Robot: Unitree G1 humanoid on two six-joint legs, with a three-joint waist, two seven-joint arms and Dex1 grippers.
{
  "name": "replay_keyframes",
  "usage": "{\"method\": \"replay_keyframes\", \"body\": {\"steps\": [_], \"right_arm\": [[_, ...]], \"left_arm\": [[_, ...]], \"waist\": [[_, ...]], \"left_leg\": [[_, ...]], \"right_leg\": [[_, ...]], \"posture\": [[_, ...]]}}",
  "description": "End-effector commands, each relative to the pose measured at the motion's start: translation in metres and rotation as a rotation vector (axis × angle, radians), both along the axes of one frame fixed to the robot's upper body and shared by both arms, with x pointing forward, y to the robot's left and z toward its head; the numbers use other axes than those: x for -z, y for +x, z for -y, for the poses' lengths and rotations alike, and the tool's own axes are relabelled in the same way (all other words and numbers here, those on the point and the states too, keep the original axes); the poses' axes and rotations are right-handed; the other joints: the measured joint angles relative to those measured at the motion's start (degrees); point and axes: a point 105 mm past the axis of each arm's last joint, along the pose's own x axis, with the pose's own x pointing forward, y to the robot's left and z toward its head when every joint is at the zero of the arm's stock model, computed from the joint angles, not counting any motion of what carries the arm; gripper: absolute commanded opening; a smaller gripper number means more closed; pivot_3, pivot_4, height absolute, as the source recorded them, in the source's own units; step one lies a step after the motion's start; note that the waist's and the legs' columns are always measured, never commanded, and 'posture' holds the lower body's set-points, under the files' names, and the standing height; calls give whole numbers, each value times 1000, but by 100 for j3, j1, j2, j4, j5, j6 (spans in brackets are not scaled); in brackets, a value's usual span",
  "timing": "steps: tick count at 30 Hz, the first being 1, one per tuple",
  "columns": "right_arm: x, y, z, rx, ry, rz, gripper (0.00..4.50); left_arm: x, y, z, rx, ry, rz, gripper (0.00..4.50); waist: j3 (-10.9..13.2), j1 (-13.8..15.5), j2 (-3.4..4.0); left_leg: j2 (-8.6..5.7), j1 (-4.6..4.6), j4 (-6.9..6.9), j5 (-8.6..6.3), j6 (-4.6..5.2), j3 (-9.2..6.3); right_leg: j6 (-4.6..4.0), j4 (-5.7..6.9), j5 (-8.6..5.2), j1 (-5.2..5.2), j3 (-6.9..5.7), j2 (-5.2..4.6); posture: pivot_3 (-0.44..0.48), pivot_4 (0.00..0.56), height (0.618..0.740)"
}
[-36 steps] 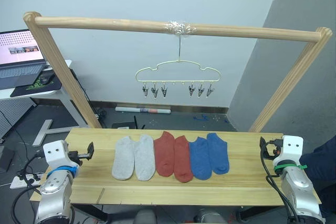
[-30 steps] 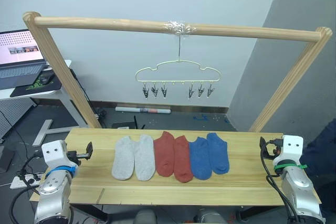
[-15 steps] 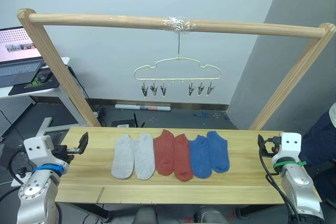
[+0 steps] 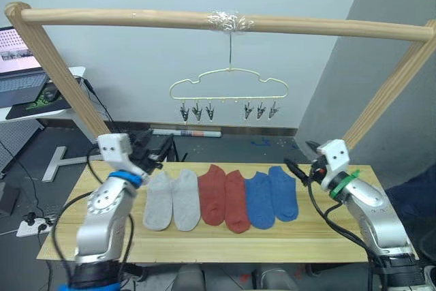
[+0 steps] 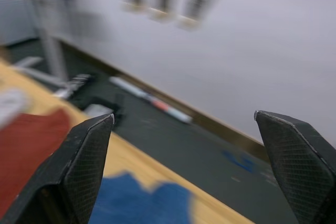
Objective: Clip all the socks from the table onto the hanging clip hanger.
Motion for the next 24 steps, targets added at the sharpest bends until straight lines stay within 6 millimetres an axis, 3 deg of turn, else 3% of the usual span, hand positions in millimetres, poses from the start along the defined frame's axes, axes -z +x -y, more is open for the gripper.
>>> {"method": "replay_keyframes", "body": {"steps": [1,9,14,17,24], "right_arm": [[-40,-2,-34,-150,63,74,4500],[-76,-11,-85,-343,111,108,4500],[-80,-13,-96,-372,110,114,4500],[-81,-13,-99,-377,103,117,4500],[-85,-13,-100,-381,103,122,4500]], "left_arm": [[-4,14,9,-30,24,40,2943],[-17,44,31,-61,-22,120,2943],[-23,58,31,-148,-82,139,2943],[-25,62,43,-115,-60,154,2943],[-28,71,48,-110,-40,164,2943]], "waist": [[3,1,4],[33,7,-2],[69,6,-1],[123,1,1],[233,0,4]], "left_leg": [[0,-19,1,0,0,-8],[-5,-53,8,0,-1,-55],[-6,-56,9,0,-1,-62],[-6,-56,10,0,-1,-66],[-6,-61,10,0,-1,-75]], "right_leg": [[-1,0,4,-13,-5,2],[-3,-6,7,-18,-42,3],[-2,-6,6,-14,-47,4],[-1,-4,7,-14,-50,5],[-1,-4,8,-14,-58,5]], "posture": [[119,109,740],[94,121,740],[84,138,740],[78,144,740],[70,164,740]]}}
